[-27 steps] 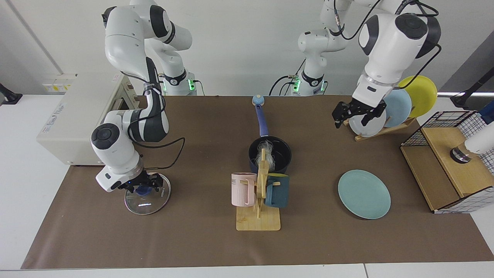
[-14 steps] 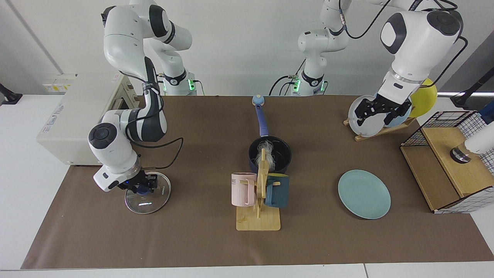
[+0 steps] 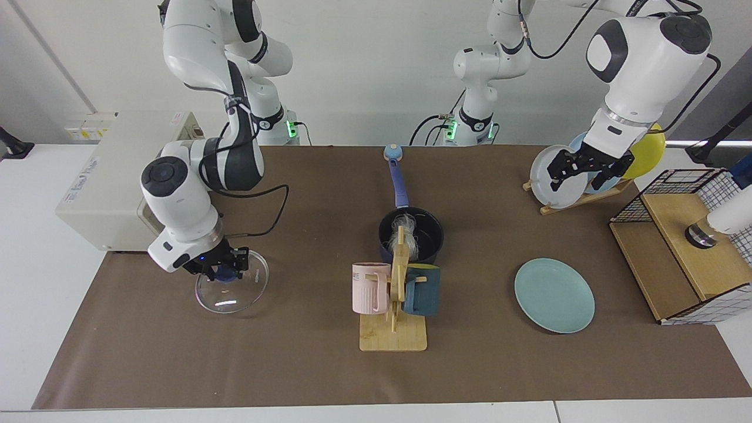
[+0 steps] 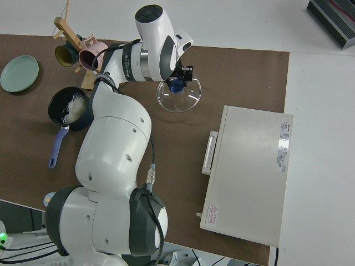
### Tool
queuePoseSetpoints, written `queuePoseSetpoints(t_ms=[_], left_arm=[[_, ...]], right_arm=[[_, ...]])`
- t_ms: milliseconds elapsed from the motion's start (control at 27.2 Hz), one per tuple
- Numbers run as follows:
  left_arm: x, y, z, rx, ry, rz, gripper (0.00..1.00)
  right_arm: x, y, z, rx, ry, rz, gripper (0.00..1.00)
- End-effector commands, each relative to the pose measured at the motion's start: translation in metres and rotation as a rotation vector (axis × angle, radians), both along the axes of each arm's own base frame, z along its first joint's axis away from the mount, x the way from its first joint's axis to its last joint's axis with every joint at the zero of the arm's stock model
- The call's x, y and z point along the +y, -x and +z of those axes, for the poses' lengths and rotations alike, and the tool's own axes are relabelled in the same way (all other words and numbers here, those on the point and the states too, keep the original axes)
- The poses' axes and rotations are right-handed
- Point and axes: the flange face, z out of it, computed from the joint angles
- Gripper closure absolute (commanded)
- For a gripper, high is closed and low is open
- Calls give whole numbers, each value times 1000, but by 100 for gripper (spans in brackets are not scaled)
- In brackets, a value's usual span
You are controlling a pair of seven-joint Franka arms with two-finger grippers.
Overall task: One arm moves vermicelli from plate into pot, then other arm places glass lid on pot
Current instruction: 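Withdraw the left gripper while the right gripper grasps the glass lid, then carry the glass lid with the right gripper toward the saucepan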
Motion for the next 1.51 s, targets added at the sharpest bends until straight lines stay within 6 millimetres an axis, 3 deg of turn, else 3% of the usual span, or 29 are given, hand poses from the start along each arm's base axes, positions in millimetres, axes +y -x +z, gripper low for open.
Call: queuePoseSetpoints(t_ms=[0,147,258,442,663,810,1031,1215,1472], left_arm=[[2,7,4,4,-6,-8,0],[3,9,6,4,-6,-6,0],[2,9,6,4,-6,-8,0],[0,9,9,-3,-13,-14,0],[-9,9,9,-5,-13,-31,0],[-8,9,9,-5,-13,-30,0],[-7,9,10,-7,-13,-27,0],[-6,9,10,-7,-13,-25,0],[-7,9,10,-7,-13,-27,0]], right_arm=[[33,35,61,34,10,-11,100],[69,61,95,59,20,-25,100],[109,77,113,50,25,-33,100],[201,111,131,36,26,-38,100],[270,136,144,28,-19,-20,100],[316,138,129,50,-8,-92,100],[366,124,97,61,-2,-143,100],[400,117,63,69,4,-179,100],[425,119,42,68,3,-182,100]])
